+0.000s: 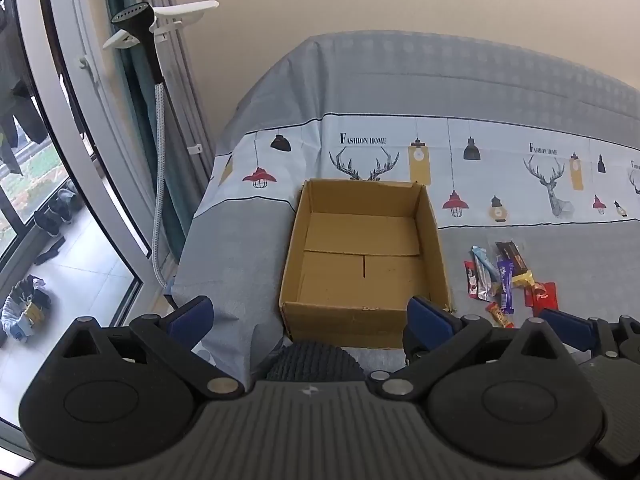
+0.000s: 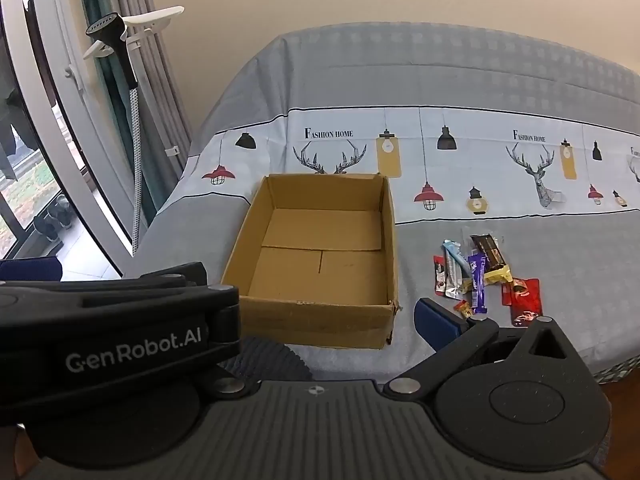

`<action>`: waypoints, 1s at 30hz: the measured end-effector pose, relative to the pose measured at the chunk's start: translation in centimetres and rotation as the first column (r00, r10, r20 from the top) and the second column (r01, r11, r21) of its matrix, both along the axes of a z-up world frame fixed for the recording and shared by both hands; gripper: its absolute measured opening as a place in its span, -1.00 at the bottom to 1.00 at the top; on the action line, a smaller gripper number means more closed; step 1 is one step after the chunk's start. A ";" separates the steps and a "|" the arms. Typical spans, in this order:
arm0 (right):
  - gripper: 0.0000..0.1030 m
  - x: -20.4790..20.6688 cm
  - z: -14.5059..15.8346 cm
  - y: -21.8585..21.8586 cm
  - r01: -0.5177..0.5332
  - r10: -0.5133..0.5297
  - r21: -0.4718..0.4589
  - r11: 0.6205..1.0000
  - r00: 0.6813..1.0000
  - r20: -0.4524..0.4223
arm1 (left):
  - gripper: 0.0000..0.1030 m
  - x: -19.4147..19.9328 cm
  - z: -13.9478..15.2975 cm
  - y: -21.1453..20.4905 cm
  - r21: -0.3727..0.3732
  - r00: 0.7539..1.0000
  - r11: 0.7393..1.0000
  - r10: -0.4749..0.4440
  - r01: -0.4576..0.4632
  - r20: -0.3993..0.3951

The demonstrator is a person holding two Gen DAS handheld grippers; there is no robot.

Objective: Organize snacks

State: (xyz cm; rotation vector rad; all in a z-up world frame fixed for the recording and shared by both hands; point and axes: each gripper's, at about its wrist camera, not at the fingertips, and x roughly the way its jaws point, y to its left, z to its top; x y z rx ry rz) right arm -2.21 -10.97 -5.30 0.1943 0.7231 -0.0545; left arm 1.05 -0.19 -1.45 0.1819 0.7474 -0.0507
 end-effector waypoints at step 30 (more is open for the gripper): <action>0.99 0.0 0.1 -0.3 -0.006 0.006 0.006 1.000 0.998 0.060 | 1.00 -0.4 -0.1 0.0 0.006 1.000 1.000 0.006 -0.006 -0.002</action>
